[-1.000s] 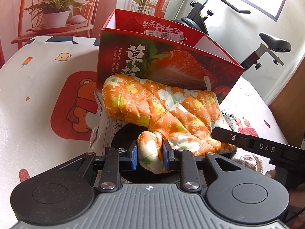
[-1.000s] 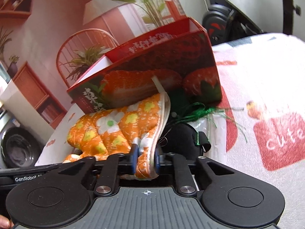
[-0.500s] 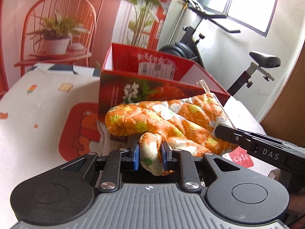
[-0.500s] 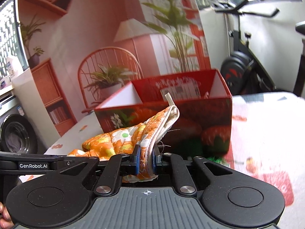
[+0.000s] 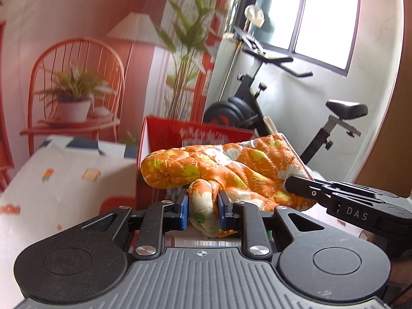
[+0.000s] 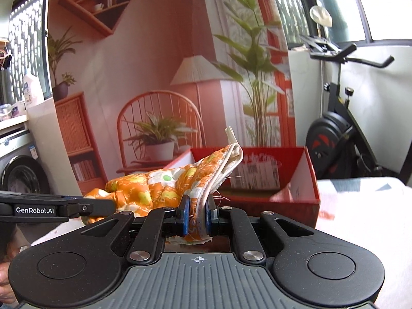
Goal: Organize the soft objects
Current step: 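Lift the orange floral oven mitt with both grippers and carry it over the box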
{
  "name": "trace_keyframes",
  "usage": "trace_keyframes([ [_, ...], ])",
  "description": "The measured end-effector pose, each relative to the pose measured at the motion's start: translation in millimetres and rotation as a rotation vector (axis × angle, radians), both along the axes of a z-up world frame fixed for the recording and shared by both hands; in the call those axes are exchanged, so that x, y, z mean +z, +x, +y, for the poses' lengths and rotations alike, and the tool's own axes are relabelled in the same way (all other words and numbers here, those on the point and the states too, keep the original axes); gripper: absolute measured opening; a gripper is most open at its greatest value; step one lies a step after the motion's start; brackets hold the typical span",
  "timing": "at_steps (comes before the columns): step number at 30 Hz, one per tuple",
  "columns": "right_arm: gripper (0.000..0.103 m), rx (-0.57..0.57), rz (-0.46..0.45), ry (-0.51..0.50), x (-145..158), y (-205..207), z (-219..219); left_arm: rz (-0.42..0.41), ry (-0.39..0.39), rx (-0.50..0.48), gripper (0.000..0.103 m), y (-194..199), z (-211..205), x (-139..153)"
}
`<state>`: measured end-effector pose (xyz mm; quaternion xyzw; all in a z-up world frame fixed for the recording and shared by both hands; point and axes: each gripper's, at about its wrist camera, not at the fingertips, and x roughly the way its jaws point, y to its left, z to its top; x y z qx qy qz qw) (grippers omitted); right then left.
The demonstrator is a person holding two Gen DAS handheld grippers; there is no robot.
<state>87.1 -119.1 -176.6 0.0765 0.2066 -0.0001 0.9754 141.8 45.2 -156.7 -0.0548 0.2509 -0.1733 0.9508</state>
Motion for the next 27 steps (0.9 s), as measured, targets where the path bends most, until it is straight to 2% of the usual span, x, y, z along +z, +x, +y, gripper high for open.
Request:
trace_keyframes([
  [6,0.011,0.010,-0.045,-0.019,30,29,-13,-0.080,0.010,0.008,0.024,22,-9,27],
  [11,0.011,0.008,-0.052,-0.036,49,63,-31,-0.103,0.001,0.015,0.024,52,-17,44],
  [18,0.011,-0.022,-0.018,-0.048,56,116,-56,-0.079,0.011,0.016,0.024,99,-30,52],
  [27,0.011,-0.078,0.095,-0.072,35,181,-80,0.025,0.031,0.024,0.024,161,-41,31],
])
